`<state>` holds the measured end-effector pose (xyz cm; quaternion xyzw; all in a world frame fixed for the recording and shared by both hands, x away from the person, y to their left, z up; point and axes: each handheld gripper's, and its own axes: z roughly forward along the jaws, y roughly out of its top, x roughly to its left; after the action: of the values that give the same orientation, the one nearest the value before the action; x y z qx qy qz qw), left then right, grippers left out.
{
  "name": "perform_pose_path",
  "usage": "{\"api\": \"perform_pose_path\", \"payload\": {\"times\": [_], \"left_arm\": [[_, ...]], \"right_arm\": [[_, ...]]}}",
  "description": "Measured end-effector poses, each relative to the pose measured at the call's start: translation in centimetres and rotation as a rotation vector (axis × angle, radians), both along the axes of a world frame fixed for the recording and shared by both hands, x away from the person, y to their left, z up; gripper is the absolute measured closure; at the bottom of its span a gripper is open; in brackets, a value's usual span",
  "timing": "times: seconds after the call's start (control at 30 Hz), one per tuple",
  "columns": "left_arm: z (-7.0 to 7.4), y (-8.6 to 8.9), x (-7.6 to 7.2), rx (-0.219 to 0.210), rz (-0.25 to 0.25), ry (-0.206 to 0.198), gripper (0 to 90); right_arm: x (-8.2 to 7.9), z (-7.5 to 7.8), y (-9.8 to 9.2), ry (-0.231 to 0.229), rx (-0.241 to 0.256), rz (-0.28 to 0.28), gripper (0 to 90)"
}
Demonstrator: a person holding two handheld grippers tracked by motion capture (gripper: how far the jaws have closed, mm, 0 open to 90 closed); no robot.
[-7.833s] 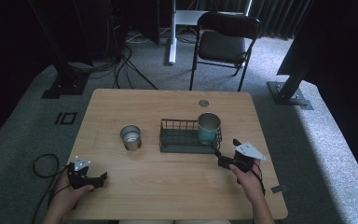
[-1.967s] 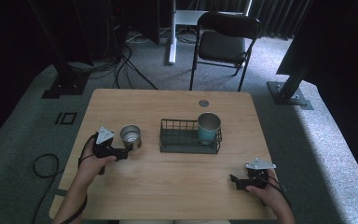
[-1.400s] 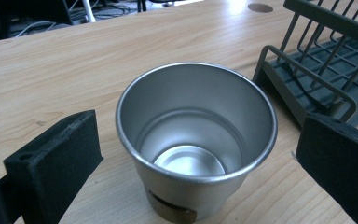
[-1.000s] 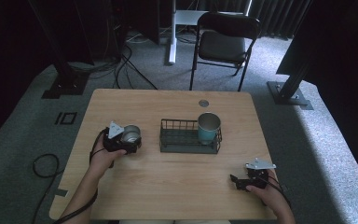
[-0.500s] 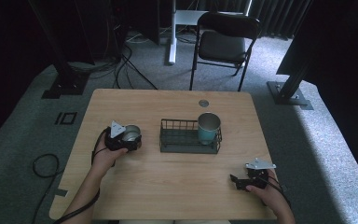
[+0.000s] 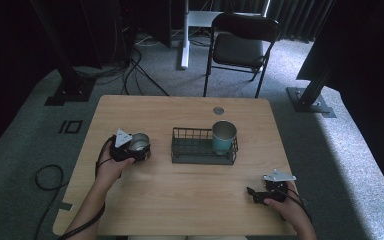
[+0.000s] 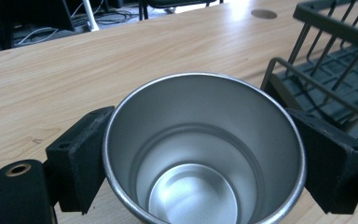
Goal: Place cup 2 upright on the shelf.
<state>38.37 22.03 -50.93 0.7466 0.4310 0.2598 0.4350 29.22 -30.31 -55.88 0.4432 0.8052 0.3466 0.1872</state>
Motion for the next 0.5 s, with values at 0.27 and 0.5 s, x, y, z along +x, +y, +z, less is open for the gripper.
{"api": "perform_pose_path", "payload": {"times": [0.27,0.5], "left_arm": [[1.3,-0.1,-0.2,-0.020,-0.011,-0.011,14.0],[3.0,-0.5,-0.3,-0.040,-0.034,-0.032,14.0]], "right_arm": [[0.0,0.0,0.0,0.000,0.000,0.000,11.8],[0.0,0.0,0.0,0.000,0.000,0.000,11.8]]}}
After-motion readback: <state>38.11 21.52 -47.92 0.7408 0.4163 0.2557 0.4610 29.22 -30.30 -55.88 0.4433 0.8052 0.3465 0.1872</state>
